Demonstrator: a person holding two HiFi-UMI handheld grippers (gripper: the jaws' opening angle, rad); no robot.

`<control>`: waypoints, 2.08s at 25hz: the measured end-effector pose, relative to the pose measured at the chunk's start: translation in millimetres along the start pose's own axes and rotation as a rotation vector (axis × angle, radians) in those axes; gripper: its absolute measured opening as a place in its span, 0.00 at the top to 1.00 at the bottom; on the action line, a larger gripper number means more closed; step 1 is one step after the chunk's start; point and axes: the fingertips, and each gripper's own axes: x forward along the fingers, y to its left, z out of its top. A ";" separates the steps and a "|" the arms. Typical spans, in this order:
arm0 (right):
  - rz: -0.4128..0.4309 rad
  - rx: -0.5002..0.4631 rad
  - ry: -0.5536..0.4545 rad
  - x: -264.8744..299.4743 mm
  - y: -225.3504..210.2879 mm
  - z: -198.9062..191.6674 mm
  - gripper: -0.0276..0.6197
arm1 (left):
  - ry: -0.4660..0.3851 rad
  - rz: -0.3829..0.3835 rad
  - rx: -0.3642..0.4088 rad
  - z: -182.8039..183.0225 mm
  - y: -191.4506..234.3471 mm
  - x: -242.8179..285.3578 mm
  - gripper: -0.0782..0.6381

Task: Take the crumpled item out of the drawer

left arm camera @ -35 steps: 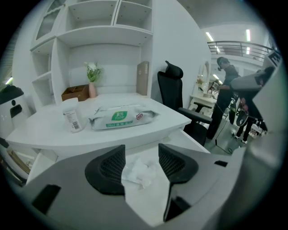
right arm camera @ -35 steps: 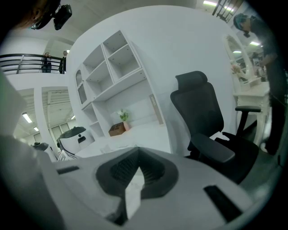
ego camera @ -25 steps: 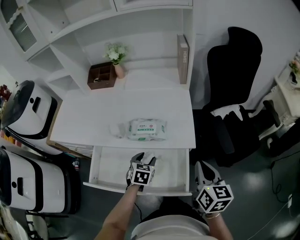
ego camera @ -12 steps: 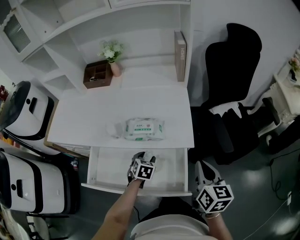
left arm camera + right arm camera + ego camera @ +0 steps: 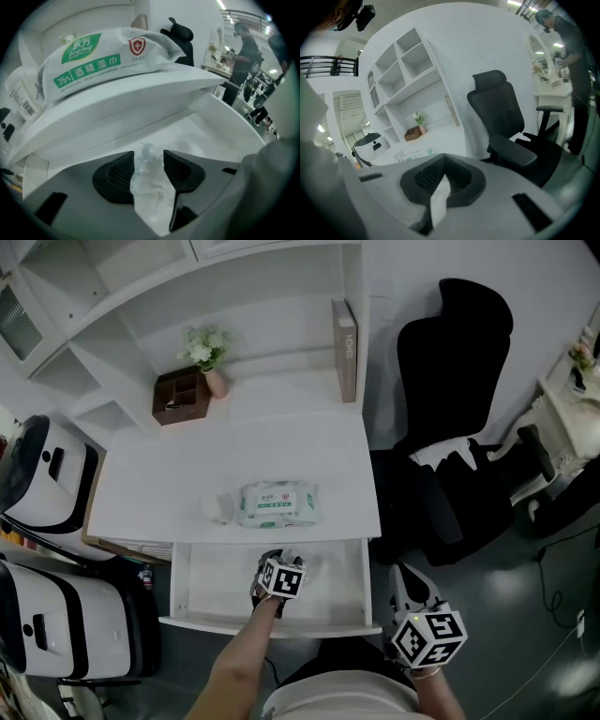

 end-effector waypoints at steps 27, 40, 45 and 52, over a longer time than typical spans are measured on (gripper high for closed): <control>-0.014 0.020 0.034 10.8 -6.7 -7.8 0.95 | 0.041 -0.053 -0.025 -3.6 -9.3 17.0 0.74; 0.024 0.005 0.039 11.4 4.4 -6.7 0.95 | -0.017 -0.026 0.035 0.6 -11.0 -7.4 0.82; 0.043 0.002 0.034 9.3 10.1 -5.8 0.95 | -0.078 -0.037 0.042 12.1 -19.7 -28.8 0.82; 0.068 -0.001 0.028 4.9 18.2 -8.7 0.95 | -0.176 -0.036 0.055 27.2 -29.2 -64.2 0.82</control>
